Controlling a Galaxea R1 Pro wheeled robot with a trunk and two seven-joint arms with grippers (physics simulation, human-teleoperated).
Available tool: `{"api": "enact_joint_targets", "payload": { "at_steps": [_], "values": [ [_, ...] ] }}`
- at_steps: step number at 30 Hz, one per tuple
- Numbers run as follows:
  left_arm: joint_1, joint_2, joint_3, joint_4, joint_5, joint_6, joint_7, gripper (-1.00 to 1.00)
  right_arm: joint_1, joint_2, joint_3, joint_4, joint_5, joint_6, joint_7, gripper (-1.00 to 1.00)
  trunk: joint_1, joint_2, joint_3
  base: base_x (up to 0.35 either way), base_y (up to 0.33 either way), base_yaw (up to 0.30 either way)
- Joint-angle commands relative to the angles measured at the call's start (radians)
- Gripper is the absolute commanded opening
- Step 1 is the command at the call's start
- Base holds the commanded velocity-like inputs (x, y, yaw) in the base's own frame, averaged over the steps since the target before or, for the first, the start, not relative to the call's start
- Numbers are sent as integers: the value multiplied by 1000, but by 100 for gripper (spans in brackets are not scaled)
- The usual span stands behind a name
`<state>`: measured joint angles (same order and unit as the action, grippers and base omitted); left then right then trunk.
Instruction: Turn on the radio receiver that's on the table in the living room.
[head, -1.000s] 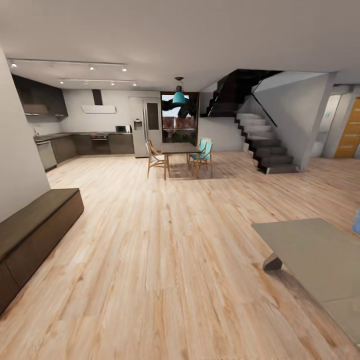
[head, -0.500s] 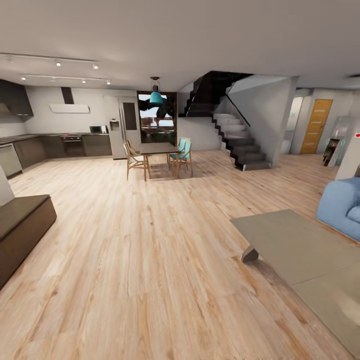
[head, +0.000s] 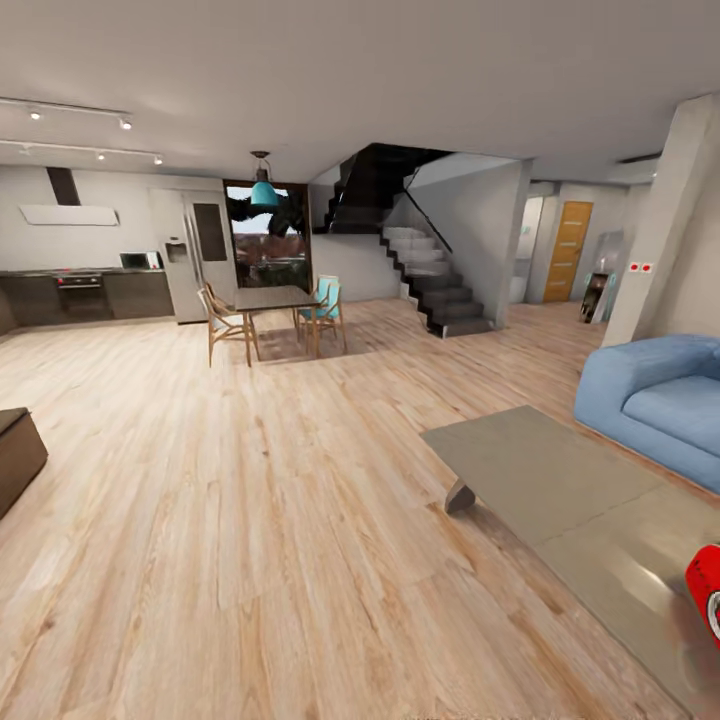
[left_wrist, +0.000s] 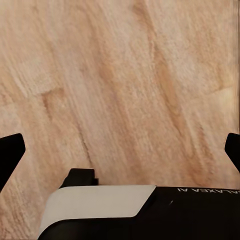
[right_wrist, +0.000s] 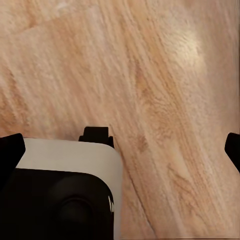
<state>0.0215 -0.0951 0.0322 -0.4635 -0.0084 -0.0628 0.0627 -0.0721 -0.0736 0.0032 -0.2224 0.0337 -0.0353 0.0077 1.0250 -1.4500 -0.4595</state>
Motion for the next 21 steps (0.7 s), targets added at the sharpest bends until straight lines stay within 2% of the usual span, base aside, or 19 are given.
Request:
{"api": "enact_joint_targets", "payload": {
  "at_steps": [1, 21],
  "values": [
    [0, 0, 0, 0, 0, 0, 0, 100, 0, 0, 0, 0, 0, 0, 0, 100, 0, 0, 0, 0, 0, -280],
    [0, -1, 0, 0, 1, 0, 0, 100, 0, 0, 0, 0, 0, 0, 0, 100, 0, 0, 0, 0, 0, -280]
  ]
}}
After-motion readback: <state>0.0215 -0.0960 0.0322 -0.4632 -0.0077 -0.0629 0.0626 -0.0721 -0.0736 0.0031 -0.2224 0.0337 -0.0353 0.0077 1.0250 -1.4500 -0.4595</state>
